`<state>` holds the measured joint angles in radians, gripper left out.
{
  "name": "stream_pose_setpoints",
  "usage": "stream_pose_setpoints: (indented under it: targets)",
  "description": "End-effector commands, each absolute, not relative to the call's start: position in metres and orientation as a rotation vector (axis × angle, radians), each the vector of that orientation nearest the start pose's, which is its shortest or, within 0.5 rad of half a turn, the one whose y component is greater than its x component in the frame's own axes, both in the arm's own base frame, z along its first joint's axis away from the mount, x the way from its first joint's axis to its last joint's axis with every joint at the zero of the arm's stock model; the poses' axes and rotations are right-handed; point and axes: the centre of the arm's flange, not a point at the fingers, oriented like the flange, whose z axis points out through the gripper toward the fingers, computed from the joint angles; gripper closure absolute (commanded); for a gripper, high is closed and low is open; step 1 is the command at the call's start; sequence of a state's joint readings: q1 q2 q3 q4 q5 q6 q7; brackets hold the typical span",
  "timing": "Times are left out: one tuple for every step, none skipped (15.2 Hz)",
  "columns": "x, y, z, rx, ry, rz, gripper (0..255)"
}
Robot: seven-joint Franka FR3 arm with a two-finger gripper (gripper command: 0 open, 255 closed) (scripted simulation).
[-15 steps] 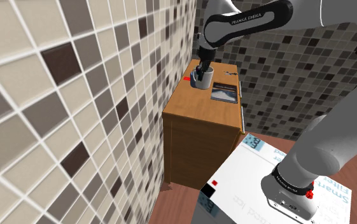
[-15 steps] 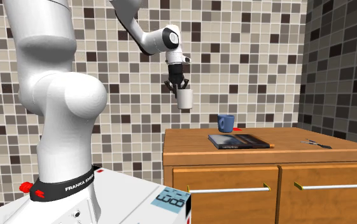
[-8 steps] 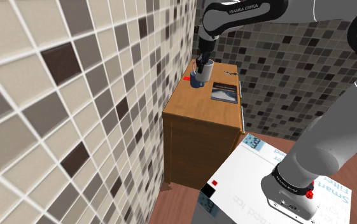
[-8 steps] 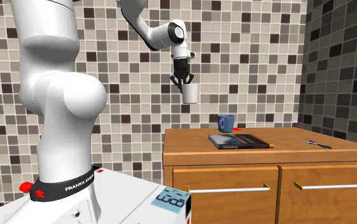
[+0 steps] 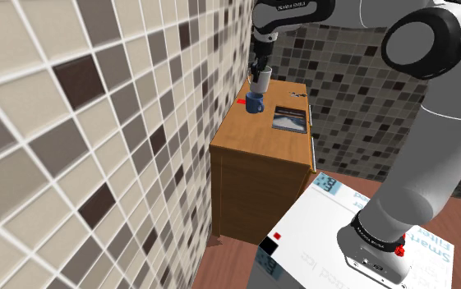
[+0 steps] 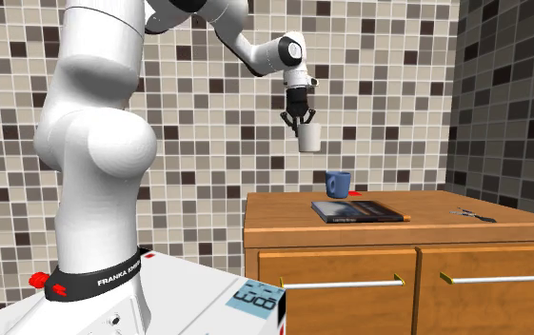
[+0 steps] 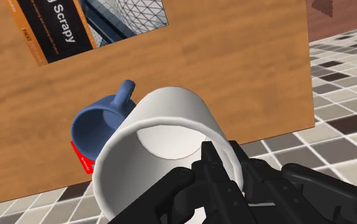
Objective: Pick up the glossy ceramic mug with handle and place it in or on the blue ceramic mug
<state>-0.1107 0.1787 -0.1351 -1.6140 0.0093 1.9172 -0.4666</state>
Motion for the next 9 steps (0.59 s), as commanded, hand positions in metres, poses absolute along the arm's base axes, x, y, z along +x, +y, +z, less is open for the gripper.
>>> stream_pose_setpoints:
  targets:
    - [0.631, -0.163, 0.534, -3.175, -0.355, -0.182, 255]
    - [0.640, -0.173, 0.535, -3.175, -0.355, -0.182, 255]
    - [0.649, -0.182, 0.536, -3.175, -0.355, -0.182, 255]
    - [0.659, -0.191, 0.537, -3.175, -0.355, -0.182, 255]
    - [0.668, -0.201, 0.539, -3.175, -0.355, -0.182, 255]
    - [0.677, -0.210, 0.540, -3.175, -0.355, -0.182, 255]
    - [0.687, -0.219, 0.541, -3.175, -0.355, -0.182, 255]
    - [0.698, -0.230, 0.543, -3.175, -0.355, -0.182, 255]
    - [0.698, -0.230, 0.537, -3.175, -0.355, -0.182, 255]
